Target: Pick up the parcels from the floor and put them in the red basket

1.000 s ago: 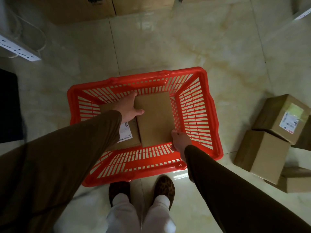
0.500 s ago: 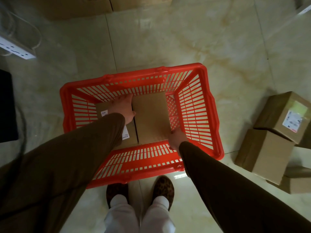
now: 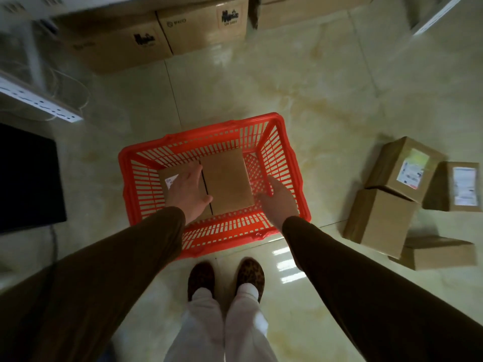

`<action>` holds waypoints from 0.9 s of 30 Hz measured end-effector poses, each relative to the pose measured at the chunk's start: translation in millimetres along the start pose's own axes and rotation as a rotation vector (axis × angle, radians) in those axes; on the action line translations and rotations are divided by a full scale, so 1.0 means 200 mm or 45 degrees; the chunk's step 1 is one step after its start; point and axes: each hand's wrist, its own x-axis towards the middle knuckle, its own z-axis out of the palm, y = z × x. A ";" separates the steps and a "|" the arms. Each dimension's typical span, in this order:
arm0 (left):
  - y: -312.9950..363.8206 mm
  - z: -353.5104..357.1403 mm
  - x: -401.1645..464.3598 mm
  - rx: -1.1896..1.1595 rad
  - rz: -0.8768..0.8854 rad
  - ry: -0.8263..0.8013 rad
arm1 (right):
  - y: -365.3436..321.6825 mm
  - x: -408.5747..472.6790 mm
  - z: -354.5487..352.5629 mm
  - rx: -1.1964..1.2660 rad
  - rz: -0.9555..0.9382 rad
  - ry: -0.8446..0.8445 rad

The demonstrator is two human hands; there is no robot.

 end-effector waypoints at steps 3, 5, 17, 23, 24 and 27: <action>0.12 -0.06 -0.13 -0.068 0.028 0.052 | -0.03 -0.13 -0.16 -0.147 -0.076 0.099; 0.21 -0.08 -0.22 -0.116 0.044 0.062 | -0.02 -0.20 -0.26 -0.241 -0.096 0.145; 0.82 -0.01 -0.51 -0.134 0.261 -0.018 | 0.27 -0.55 -0.75 -0.238 0.012 0.391; 1.19 0.21 -0.59 -0.072 0.320 0.005 | 0.56 -0.61 -1.09 -0.214 0.017 0.307; 1.26 0.26 -0.60 -0.059 0.323 0.008 | 0.61 -0.61 -1.16 -0.231 0.013 0.286; 1.44 0.42 -0.65 -0.087 0.277 -0.020 | 0.75 -0.63 -1.35 -0.249 -0.001 0.249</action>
